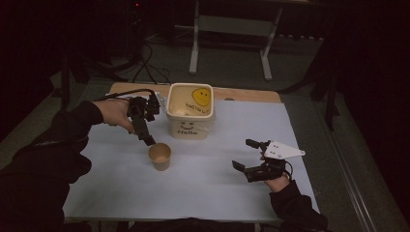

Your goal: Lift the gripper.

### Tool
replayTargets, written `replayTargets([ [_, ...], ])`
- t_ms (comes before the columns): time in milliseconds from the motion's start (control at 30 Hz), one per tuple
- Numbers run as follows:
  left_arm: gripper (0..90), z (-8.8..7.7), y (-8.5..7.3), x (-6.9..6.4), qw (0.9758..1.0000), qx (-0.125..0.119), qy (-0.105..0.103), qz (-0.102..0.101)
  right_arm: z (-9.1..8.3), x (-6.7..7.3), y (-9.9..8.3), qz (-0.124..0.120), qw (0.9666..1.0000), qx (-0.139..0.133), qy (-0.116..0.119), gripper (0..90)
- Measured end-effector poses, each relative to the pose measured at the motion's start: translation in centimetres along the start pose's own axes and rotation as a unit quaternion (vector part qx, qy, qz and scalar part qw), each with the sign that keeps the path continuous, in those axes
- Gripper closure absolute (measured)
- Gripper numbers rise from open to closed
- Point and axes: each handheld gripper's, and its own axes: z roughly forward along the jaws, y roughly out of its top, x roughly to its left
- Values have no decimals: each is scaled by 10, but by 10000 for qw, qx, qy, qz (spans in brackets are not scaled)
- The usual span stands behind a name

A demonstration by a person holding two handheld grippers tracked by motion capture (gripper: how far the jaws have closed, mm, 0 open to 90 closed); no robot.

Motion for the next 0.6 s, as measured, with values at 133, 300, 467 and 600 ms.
replayTargets([
  [133, 6, -8, 2, -2, 10000, 7, 25, 20, 0, 0, 0, 5, 10000, 1, -3, 91],
  [300, 6, -15, 5, -5, 9999, 38, 64, 72, 0, 0, 0, 0, 10000, -2, 12, 91],
  [467, 6, -14, 6, -7, 10000, 47, 57, 48, 0, 0, 0, 4, 10000, 4, 28, 91],
  [600, 6, -13, 5, -7, 10000, 45, 42, 48, 1, -1, 0, -1, 10000, 16, 58, 91],
])
